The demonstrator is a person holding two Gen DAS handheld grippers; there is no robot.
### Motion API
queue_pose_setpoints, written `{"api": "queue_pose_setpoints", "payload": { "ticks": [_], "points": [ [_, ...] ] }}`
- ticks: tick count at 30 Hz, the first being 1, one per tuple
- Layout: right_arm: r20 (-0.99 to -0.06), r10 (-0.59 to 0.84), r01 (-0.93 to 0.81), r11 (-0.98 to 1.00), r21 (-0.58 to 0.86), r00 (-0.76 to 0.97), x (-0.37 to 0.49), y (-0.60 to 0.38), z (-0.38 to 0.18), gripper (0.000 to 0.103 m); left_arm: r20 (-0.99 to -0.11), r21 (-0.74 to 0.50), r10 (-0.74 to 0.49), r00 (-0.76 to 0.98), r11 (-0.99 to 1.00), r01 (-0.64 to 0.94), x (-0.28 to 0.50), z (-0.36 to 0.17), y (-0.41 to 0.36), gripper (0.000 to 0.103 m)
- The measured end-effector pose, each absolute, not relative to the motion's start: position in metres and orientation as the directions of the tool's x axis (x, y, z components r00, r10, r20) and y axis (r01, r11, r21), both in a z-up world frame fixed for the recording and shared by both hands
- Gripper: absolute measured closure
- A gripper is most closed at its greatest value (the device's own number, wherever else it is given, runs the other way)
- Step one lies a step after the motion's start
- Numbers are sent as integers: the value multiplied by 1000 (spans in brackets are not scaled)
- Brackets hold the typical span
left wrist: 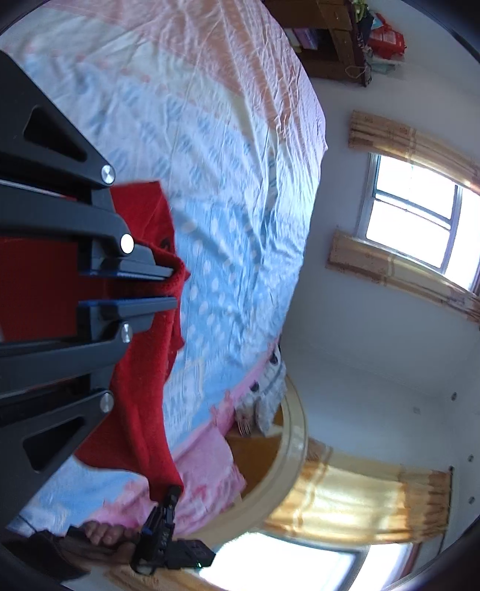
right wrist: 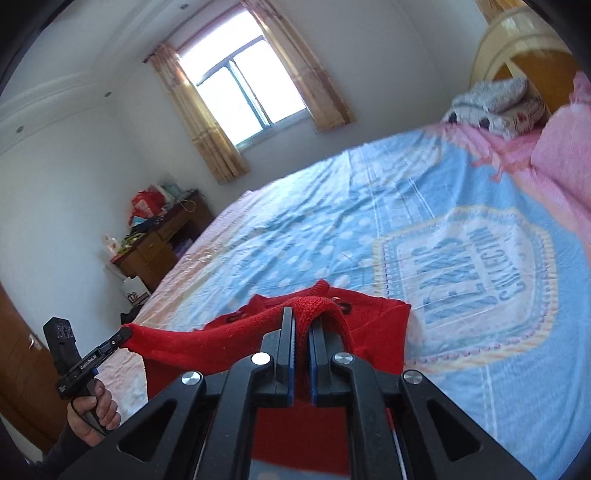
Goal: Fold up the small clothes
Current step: 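Lift the hem with both tools and fold it onto the collar, then open both tools to release the folded hem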
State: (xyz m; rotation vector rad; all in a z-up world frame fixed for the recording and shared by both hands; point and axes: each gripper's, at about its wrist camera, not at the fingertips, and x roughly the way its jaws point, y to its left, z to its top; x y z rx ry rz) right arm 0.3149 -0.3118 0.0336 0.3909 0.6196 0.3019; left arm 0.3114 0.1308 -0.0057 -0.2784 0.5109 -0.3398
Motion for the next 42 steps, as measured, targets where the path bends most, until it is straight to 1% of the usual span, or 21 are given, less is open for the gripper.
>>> {"api": "queue_pose_setpoints", "payload": {
  "ticks": [8, 12, 15, 16, 18, 19, 20, 21, 22, 23, 24, 25, 26, 28, 29, 31, 33, 34, 37, 39, 42],
  "points": [
    [-623, 355, -64, 896, 439, 697, 396, -312, -30, 98, -557, -295, -333, 761, 936, 193, 378, -61, 125, 95],
    [-671, 340, -38, 906, 422, 659, 430, -310, -55, 98, -603, -263, -317, 732, 945, 192, 396, -79, 123, 95],
    [-716, 339, -20, 910, 414, 610, 458, -309, -73, 97, -631, -251, -302, 715, 951, 180, 407, -87, 124, 93],
    [-732, 326, -6, 915, 403, 598, 465, -308, -78, 96, -633, -248, -297, 715, 952, 176, 408, -87, 125, 89],
    [-736, 320, -12, 920, 391, 596, 468, -306, -77, 94, -630, -227, -272, 727, 960, 163, 402, -80, 127, 85],
    [-728, 311, -20, 925, 379, 611, 465, -304, -74, 93, -627, -212, -254, 736, 965, 153, 401, -78, 129, 75],
    [-720, 300, -30, 931, 363, 626, 460, -301, -70, 86, -619, -183, -222, 754, 974, 136, 398, -75, 130, 60],
    [-709, 288, -44, 939, 341, 644, 454, -298, -65, 68, -604, -159, -201, 771, 979, 130, 390, -69, 133, 53],
    [-702, 275, -49, 944, 325, 657, 449, -297, -61, 57, -592, -147, -190, 783, 981, 126, 386, -66, 135, 44],
    [-686, 263, -53, 949, 312, 678, 441, -296, -56, 39, -579, -126, -170, 797, 985, 119, 376, -61, 138, 41],
    [-666, 257, -59, 951, 305, 700, 434, -297, -51, 35, -579, -106, -161, 799, 987, 122, 371, -59, 138, 40],
    [-656, 254, -64, 952, 299, 711, 427, -297, -46, 35, -585, -94, -162, 795, 987, 132, 370, -59, 137, 40],
    [-657, 252, -63, 953, 298, 710, 424, -297, -43, 35, -595, -74, -166, 787, 986, 152, 366, -60, 133, 37],
    [-669, 248, -52, 953, 299, 700, 417, -296, -40, 35, -629, 8, -149, 763, 980, 198, 359, -68, 119, 32],
    [-684, 267, -67, 950, 304, 679, 416, -292, -40, 35, -640, 38, -138, 756, 977, 211, 360, -71, 112, 32],
    [-734, 312, -119, 945, 303, 603, 413, -275, -46, 35, -661, 136, -88, 745, 963, 235, 362, -80, 97, 32],
    [-807, 325, -179, 946, 271, 494, 415, -250, -61, 35, -678, 189, -40, 734, 955, 227, 373, -88, 89, 32],
    [-849, 313, -213, 947, 242, 426, 419, -235, -72, 35, -685, 196, -26, 728, 956, 218, 378, -90, 88, 32],
    [-869, 218, -263, 959, 106, 444, 441, -207, -79, 35, -697, 200, 22, 717, 966, 165, 405, -90, 93, 32],
    [-847, 175, -224, 972, 68, 502, 465, -204, -72, 35, -686, 214, 68, 724, 970, 112, 426, -87, 100, 32],
    [-795, 177, -181, 980, 87, 580, 478, -208, -56, 35, -689, 159, 84, 720, 987, 37, 441, -83, 117, 32]
  ]
}}
